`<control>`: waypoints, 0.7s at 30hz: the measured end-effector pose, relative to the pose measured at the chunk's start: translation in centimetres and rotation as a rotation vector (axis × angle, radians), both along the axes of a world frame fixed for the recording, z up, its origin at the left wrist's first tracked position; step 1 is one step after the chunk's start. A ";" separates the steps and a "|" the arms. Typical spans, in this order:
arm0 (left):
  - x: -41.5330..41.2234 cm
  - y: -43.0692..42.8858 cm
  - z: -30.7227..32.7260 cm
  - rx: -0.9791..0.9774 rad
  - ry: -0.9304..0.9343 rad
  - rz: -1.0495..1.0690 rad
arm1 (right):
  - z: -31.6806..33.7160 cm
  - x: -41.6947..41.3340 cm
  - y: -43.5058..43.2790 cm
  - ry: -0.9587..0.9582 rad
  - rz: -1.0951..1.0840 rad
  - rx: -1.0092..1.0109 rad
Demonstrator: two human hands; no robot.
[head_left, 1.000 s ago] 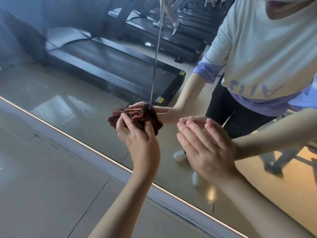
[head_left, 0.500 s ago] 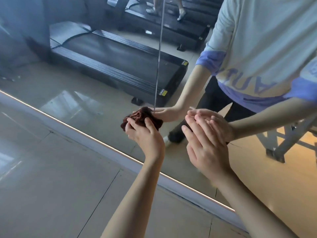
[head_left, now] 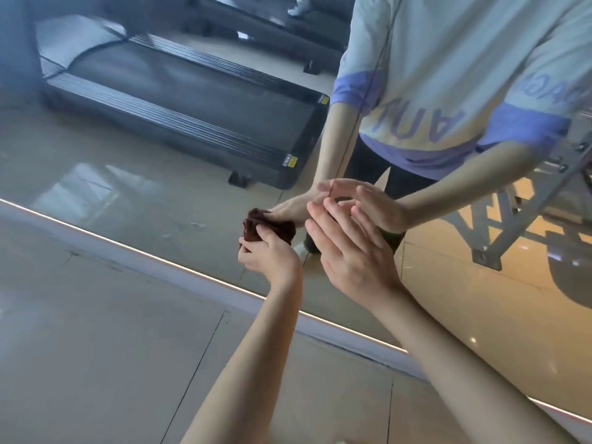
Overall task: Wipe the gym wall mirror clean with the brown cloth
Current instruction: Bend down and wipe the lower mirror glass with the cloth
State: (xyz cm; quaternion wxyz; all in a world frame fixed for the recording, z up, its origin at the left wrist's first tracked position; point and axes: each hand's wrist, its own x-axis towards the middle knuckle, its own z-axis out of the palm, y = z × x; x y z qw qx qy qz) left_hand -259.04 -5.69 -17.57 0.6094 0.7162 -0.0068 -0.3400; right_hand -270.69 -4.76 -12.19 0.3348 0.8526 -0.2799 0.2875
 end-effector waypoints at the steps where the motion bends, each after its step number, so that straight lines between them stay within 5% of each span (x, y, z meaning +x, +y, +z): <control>1: 1.0 -0.4 -0.1 0.042 0.057 0.018 | 0.0 0.4 -0.3 -0.001 0.002 0.006; 5: 4.2 -1.1 -0.3 0.122 0.203 0.035 | 0.1 1.1 -0.9 -0.018 -0.009 0.021; 21: 9.3 -1.1 -0.4 0.057 0.225 0.047 | -1.2 5.1 -0.8 -0.078 -0.058 0.032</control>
